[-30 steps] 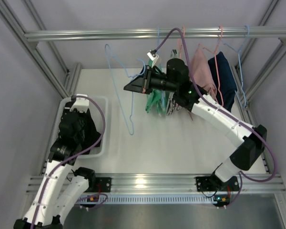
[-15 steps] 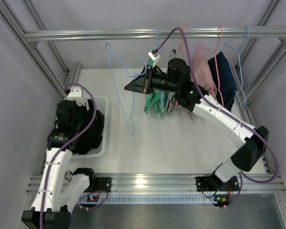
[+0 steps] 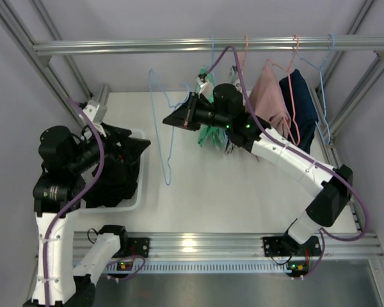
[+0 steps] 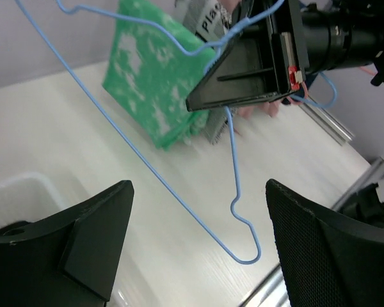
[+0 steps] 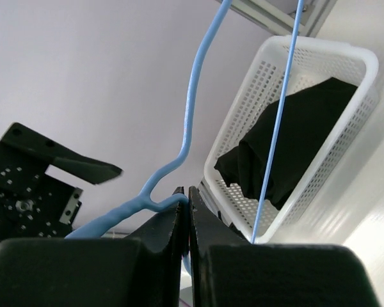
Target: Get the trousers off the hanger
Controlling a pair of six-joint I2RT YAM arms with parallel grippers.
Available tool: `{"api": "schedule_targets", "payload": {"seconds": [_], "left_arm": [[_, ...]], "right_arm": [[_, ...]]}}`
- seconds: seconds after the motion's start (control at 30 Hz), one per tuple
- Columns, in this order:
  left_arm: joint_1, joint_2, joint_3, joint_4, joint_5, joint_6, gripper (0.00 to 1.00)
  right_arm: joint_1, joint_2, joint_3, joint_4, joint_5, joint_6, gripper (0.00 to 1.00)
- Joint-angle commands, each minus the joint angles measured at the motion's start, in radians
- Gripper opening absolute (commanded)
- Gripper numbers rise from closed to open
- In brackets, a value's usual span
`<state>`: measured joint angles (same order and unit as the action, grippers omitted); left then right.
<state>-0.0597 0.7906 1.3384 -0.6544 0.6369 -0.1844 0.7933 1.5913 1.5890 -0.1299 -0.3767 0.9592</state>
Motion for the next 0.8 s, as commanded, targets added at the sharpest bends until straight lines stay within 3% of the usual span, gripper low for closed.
{"api": "schedule_targets", "payload": {"seconds": [0.0, 0.13, 0.27, 0.47, 0.63, 0.77], "left_arm": [[0.003, 0.055, -0.002, -0.091, 0.107, 0.025, 0.88], [-0.025, 0.114, 0.047, -0.151, 0.046, 0.085, 0.86], [-0.174, 0.176, 0.077, -0.177, -0.118, 0.109, 0.85], [-0.221, 0.239, 0.103, -0.186, -0.175, 0.151, 0.81], [-0.268, 0.288, 0.137, -0.172, -0.259, 0.165, 0.70], [-0.314, 0.303, 0.124, -0.154, -0.310, 0.177, 0.67]], "right_arm": [[0.043, 0.024, 0.066, -0.074, 0.120, 0.052, 0.00], [0.070, 0.055, 0.135, -0.148, 0.209, 0.032, 0.00], [0.080, 0.085, 0.180, -0.169, 0.251, 0.039, 0.00], [0.090, 0.122, 0.213, -0.165, 0.251, 0.038, 0.00], [0.090, 0.139, 0.227, -0.151, 0.243, 0.046, 0.00], [0.096, 0.156, 0.247, -0.154, 0.255, 0.049, 0.00]]}}
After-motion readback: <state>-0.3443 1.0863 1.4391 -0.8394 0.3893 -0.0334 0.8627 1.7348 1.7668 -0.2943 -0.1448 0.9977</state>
